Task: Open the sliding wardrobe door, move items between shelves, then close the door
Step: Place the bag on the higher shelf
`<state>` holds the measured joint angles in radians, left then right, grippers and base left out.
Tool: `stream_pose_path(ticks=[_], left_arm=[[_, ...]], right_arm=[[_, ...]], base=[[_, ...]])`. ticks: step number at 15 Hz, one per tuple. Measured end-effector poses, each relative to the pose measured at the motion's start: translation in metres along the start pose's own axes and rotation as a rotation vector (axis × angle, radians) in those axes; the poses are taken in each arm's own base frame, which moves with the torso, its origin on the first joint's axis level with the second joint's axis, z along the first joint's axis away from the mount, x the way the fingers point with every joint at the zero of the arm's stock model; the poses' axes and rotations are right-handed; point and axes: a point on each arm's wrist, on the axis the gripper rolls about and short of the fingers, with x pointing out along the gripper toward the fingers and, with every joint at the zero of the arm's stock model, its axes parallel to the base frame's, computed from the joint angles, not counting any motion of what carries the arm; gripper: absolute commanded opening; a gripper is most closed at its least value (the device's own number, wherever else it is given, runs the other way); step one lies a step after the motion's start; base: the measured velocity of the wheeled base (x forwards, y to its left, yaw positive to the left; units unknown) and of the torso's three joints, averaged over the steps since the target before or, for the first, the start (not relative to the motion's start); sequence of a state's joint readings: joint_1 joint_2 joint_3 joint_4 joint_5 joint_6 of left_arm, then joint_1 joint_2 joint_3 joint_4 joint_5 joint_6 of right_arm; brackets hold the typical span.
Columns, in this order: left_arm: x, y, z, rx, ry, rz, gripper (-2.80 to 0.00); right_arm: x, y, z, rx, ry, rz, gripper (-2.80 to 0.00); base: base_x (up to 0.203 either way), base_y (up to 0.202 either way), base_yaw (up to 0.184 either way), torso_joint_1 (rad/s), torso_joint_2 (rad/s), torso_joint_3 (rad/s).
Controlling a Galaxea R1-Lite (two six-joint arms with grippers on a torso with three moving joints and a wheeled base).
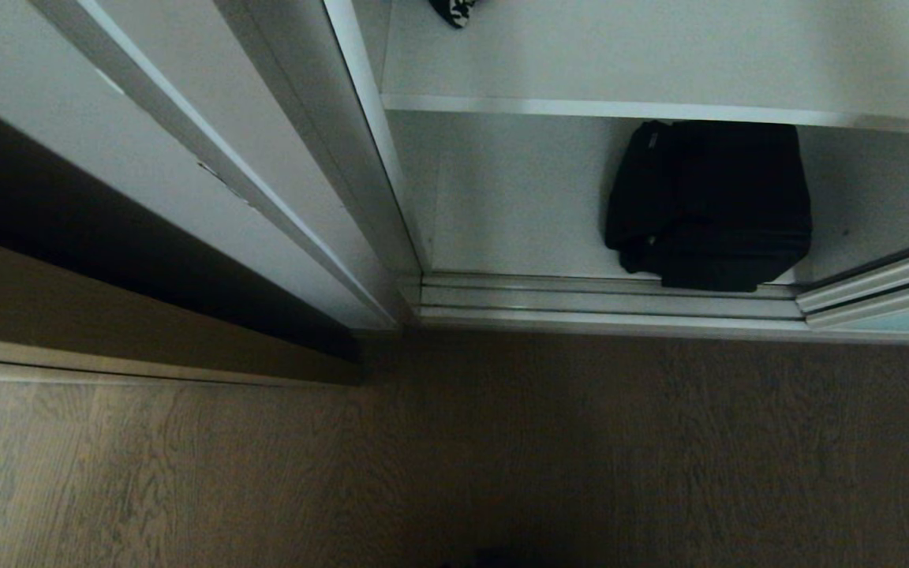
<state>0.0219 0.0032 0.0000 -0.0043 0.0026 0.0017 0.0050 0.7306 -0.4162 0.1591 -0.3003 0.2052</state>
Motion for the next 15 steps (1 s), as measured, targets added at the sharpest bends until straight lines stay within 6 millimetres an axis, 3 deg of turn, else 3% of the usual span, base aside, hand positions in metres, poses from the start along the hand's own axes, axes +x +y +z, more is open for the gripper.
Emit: stream_pose_path(ticks=[8, 15], left_arm=[[0.000, 0.000, 0.000, 0.000, 0.000, -0.001, -2.80], [0.000, 0.000, 0.000, 0.000, 0.000, -0.001, -2.80]], right_arm=[[0.086, 0.014, -0.005, 0.238, 0.392, -0.032, -2.80], [0.167, 0.006, 0.000, 0.371, 0.426, 0.102, -2.80]], base=[[0.000, 0.000, 0.000, 0.000, 0.00, 0.000], [0.000, 0.000, 0.000, 0.000, 0.00, 0.000]])
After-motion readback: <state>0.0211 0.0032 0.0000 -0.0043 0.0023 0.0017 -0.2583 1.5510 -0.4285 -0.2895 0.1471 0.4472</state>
